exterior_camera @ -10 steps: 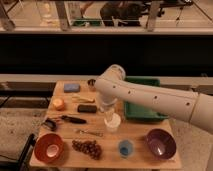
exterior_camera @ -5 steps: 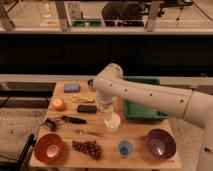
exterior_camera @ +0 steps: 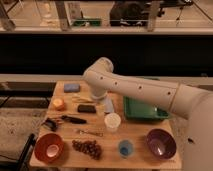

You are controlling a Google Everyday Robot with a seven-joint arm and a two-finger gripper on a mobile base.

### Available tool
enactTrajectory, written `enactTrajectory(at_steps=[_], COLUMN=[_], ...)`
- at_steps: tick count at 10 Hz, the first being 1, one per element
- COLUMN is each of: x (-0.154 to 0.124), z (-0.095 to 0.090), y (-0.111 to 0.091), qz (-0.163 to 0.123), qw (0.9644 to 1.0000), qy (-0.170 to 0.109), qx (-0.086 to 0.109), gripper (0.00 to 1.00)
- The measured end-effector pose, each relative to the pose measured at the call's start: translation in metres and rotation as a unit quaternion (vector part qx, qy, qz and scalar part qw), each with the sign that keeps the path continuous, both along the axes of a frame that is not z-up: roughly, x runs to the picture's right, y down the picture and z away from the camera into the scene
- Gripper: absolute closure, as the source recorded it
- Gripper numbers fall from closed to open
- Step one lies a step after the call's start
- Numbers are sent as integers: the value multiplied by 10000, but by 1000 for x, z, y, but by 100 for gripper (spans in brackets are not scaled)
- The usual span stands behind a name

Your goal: Place eraser in plastic cup

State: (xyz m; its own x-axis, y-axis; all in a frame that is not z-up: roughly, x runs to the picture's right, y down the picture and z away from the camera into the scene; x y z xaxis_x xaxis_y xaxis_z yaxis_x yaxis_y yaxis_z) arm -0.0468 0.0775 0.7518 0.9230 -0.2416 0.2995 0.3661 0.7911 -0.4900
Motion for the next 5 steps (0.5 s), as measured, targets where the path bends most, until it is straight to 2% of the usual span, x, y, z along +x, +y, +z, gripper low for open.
enactTrajectory(at_steps=[2, 5], x=[-11, -27], z=[3, 8], y=[-1, -1], qz=[241, 437], qw=[9990, 9957], qy=[-349, -696], qx=[158, 423], gripper=[20, 20])
